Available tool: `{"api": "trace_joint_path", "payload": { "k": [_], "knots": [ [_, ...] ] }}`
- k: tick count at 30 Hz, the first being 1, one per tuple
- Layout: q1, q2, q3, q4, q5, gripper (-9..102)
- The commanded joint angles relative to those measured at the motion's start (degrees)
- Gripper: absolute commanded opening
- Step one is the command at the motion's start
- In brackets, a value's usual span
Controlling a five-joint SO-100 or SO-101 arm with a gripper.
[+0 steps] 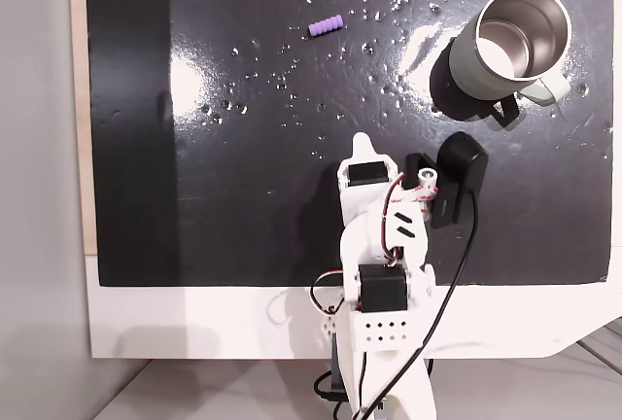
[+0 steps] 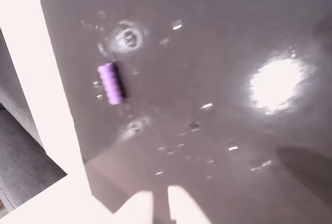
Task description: Grasp a pengrip and put it in the cup.
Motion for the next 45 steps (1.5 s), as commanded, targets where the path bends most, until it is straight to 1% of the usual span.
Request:
{"api": "trace_joint_path", "payload": {
  "k": [1,5,10,17,20,26,32,39,45],
  "knots": [
    [-1.1,-15.3,-17.5,-1.0,0.5,0],
    [-2.1,-30.2,-31.3,1.0,1.8,0],
    [-3.3,-45.0,-45.9,4.7,4.0,0],
    [-4.0,-64.0,-64.2,13.2,9.4,0],
    [-4.5,-69.5,-70.0,15.3,11.6,2],
    [-5.5,-78.3,-80.2,20.0,13.6,15],
    [-5.4,-88.8,-92.6,25.2,13.7,16],
    [-4.5,-101.2,-108.0,31.9,14.0,21],
    [-4.5,-112.0,-124.6,39.1,14.2,22]
  ]
}}
